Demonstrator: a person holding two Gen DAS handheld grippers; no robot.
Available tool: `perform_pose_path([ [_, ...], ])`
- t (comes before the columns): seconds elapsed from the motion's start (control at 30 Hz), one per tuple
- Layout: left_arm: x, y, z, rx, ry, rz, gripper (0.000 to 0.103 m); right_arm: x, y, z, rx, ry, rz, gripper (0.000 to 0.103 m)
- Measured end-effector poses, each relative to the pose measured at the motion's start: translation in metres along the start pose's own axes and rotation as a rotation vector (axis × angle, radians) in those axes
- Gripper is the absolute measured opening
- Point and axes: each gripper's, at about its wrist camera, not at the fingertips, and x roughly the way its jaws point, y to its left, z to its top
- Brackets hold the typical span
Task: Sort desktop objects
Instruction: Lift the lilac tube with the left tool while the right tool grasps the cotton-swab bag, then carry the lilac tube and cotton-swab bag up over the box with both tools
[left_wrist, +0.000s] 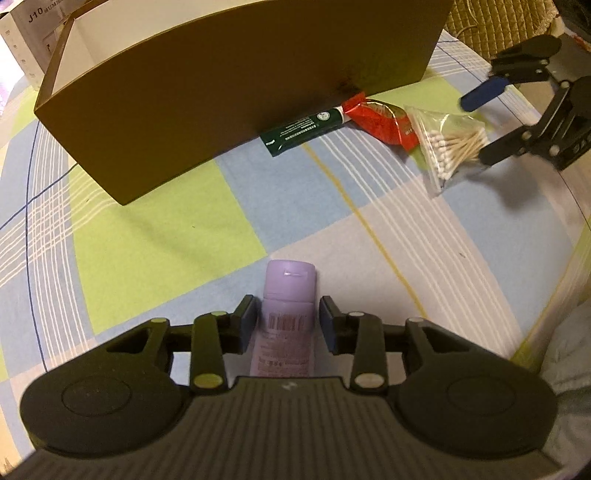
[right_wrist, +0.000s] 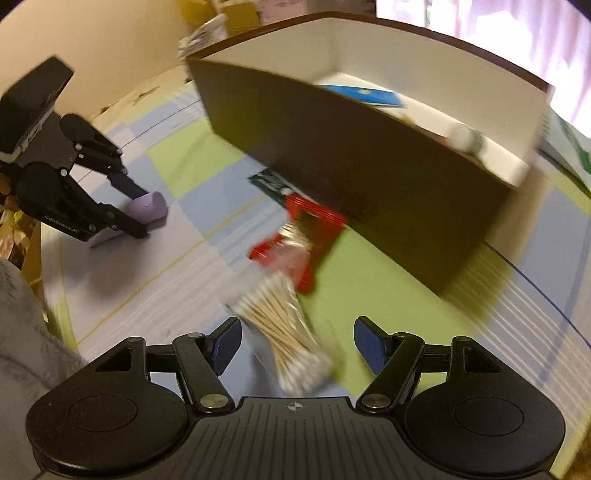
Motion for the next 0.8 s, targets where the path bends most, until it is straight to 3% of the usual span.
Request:
perform_pose_path([
  [0.17,-0.005,0.003,-0.008,-0.042,-0.006,0.01,0.027,0.019,0.02,0.005,-0.079,0.067,-0.035,0.072],
  [0.2,-0.007,0.004,-0.011,-0.049,-0.005,0.012,0.027,0.019,0.022,0.004,-0.082,0.071,-0.035,0.065],
  [0.23,-0.008,0.004,-0.013,-0.054,-0.002,0.015,0.027,0.02,0.025,0.003,-0.084,0.075,-0.036,0.041],
  [0.27,-0.009,0.004,-0.015,-0.056,0.001,0.016,0.027,0.02,0.027,0.002,-0.087,0.079,-0.036,0.031],
  [0.43,-0.012,0.004,-0.017,-0.056,0.022,0.011,0.027,0.022,0.028,0.001,-0.009,0.103,-0.029,0.026],
  [0.57,-0.017,0.003,-0.013,-0.037,0.01,0.001,0.027,0.011,0.025,0.005,0.097,0.069,0.024,0.025],
  [0.8,-0.022,0.0,-0.003,0.023,0.003,-0.005,0.027,0.002,0.025,0.008,0.112,0.049,0.034,0.025],
])
